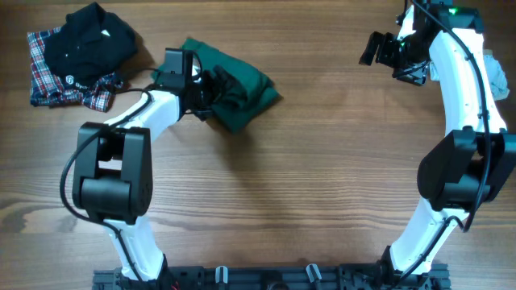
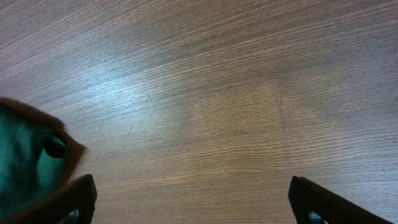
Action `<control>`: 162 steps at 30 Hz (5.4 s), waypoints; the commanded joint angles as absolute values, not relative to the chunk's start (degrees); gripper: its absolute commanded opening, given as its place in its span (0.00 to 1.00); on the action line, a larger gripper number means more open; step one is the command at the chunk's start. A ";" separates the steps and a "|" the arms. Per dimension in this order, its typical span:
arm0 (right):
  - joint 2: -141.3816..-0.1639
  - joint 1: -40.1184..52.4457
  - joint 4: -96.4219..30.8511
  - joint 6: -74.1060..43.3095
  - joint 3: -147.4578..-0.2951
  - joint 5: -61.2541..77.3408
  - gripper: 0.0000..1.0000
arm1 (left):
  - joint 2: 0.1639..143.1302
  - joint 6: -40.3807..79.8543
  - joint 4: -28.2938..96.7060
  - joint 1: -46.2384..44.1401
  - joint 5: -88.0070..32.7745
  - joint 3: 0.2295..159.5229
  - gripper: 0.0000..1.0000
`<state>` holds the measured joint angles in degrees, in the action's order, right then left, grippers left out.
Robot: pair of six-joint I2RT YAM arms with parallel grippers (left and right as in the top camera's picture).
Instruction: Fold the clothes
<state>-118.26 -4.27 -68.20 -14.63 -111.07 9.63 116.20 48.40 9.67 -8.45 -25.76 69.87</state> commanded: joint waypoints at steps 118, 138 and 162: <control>-117.51 -4.21 -71.70 -16.56 -111.63 10.57 1.00 | 122.72 21.65 19.68 32.01 -18.41 102.98 0.18; -117.51 -4.21 -71.59 -16.60 -111.63 11.07 1.00 | 123.55 30.94 25.54 30.09 -41.34 102.98 0.91; -117.51 -4.19 -71.26 -16.51 -111.63 11.68 1.00 | 123.52 45.28 10.13 24.75 -68.53 102.98 0.92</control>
